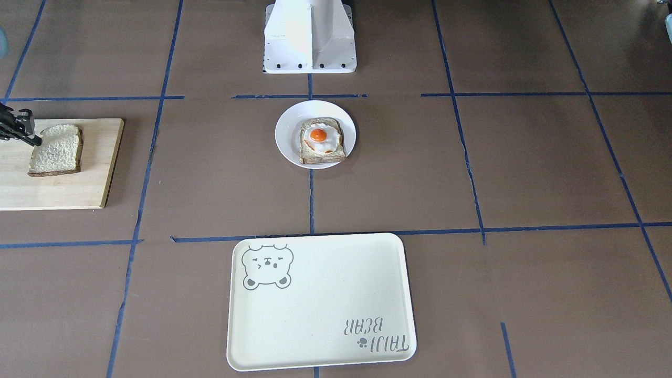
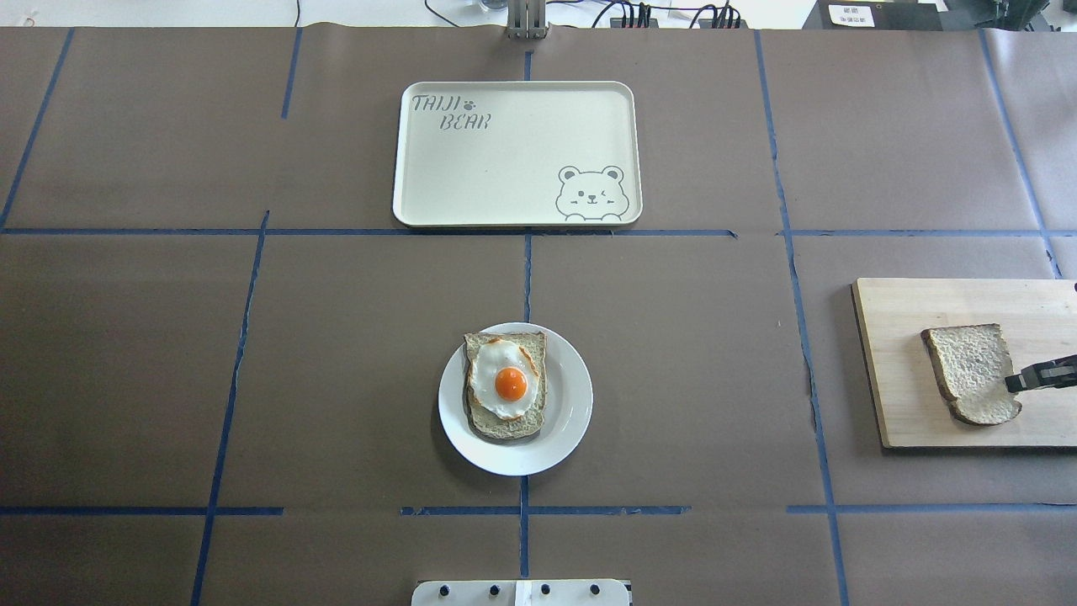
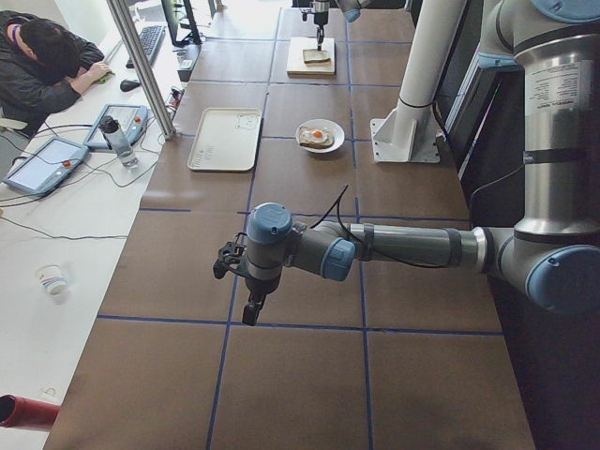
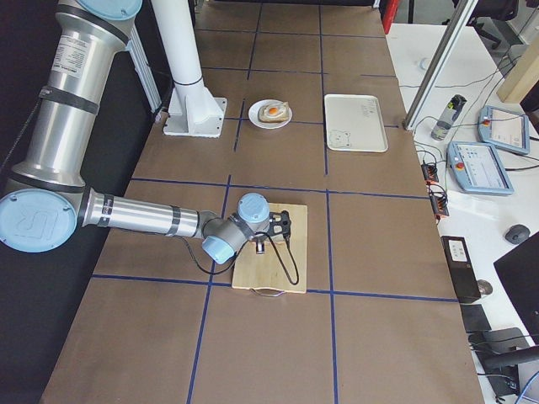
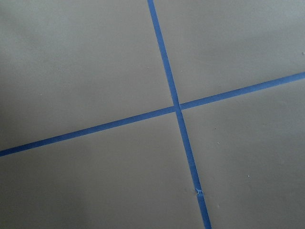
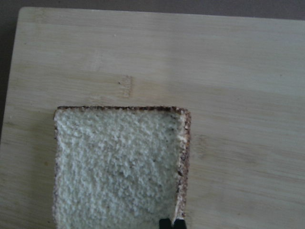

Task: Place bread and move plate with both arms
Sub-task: 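Close the right gripper on the near edge of the bread slice, then lift the bread slice with the right gripper and carry it over the plate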

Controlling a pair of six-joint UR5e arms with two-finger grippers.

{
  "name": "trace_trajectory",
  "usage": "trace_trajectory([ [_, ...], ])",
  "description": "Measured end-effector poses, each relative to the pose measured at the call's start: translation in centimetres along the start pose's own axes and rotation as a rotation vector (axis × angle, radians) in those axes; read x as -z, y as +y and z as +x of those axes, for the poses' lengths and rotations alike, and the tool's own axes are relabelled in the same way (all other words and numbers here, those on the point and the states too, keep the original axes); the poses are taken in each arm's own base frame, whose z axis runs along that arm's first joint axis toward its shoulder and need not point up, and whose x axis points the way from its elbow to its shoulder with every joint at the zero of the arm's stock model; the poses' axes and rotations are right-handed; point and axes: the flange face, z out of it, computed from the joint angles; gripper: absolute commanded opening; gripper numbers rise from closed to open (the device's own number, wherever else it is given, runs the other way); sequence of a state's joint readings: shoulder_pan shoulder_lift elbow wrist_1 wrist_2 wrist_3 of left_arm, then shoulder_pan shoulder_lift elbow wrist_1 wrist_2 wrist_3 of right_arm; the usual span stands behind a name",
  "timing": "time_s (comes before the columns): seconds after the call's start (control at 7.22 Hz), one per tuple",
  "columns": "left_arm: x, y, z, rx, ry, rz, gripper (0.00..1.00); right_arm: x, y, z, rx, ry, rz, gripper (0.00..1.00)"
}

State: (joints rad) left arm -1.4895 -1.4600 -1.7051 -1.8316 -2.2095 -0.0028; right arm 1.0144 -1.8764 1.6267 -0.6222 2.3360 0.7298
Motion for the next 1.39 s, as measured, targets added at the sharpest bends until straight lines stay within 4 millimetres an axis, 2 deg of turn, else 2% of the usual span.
trace_trajectory([
  [0.55,0.1,-0.3,0.1,-0.003,0.001,0.004,1.00,2.7,-0.9,-1.9,0.009,-0.095,0.002,0.00],
  [0.83,0.2,-0.4,0.1,-0.004,0.001,0.005,1.00,5.1,-1.9,-3.8,0.029,-0.168,0.012,0.00],
  [0.97,0.2,-0.4,0.2,-0.004,0.001,0.006,1.00,5.9,-3.1,-5.3,0.051,-0.195,0.023,0.00],
  [1.11,0.2,-0.4,0.2,-0.005,0.001,0.007,1.00,6.6,-5.3,-7.5,0.064,-0.220,0.040,0.00],
  [1.25,0.2,-0.4,0.2,-0.005,0.002,0.007,1.00,6.8,-8.0,-10.7,0.055,-0.248,0.050,0.00],
  [1.39,0.2,-0.4,0.2,-0.005,0.002,0.007,1.00,6.6,-10.7,-15.0,0.036,-0.284,0.048,0.00],
])
